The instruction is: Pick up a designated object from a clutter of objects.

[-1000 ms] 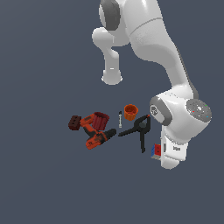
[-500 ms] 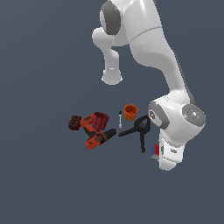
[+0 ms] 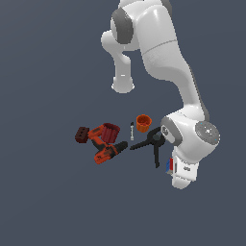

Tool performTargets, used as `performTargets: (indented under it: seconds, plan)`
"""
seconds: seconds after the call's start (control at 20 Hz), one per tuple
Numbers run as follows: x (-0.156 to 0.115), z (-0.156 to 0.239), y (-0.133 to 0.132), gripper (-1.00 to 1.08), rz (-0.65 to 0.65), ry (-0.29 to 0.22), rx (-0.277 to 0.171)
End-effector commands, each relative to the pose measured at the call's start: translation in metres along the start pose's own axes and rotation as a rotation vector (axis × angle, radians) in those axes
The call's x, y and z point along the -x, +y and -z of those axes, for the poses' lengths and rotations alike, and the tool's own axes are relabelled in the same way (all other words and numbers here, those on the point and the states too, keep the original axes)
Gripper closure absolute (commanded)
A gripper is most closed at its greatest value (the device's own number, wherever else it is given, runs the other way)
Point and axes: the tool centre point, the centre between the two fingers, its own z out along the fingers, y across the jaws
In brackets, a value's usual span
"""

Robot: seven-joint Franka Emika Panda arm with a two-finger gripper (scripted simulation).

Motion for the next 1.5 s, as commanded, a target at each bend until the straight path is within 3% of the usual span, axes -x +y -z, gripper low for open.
performTargets:
  seconds: [0.0,0.8,1.45]
  plan:
    - [-0.001,0.0,0.0,1.08,0.0,0.001,0.001]
    - [0.007,0.011,-0.002,1.08,0.0,0.0,0.001]
    - [0.054,0.08,-0.02,1.08,0.0,-0.002,0.002]
